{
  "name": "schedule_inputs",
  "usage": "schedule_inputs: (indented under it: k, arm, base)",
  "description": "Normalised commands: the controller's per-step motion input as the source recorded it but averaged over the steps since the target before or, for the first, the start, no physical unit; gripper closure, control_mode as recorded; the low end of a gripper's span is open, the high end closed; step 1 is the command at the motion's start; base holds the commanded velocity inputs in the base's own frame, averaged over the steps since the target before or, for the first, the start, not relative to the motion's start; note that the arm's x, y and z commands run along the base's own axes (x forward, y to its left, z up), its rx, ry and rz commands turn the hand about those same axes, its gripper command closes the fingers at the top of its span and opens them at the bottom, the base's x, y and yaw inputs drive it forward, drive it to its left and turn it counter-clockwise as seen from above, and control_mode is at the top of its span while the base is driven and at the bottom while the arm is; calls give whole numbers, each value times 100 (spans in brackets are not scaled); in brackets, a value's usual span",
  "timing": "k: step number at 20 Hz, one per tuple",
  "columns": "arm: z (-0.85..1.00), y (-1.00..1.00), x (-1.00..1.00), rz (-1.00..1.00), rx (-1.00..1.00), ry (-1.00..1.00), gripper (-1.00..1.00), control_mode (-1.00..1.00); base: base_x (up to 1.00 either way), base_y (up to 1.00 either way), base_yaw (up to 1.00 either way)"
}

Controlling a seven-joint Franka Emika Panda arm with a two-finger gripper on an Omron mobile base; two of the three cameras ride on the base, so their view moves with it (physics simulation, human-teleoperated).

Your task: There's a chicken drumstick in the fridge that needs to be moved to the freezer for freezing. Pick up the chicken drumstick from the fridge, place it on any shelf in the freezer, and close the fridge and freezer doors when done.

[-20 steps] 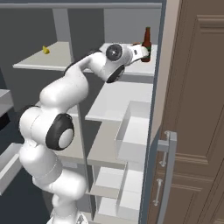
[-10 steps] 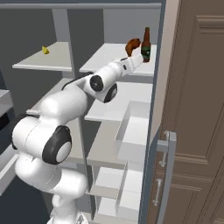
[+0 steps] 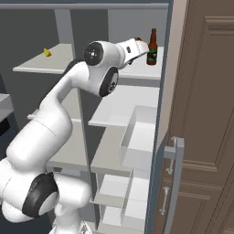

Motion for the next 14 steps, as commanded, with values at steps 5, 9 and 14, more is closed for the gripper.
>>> schedule_inputs:
  k: [5,9,14]
  arm:
    - [5,43,-100,9,14,46,100,-100]
    - [-15,45,-100,7,22,25,100,-100]
    - [-24,64,-100,6,29,5,100,-100]
  base:
    - [0,0,0]
    - [0,0,0]
    - [0,0,0]
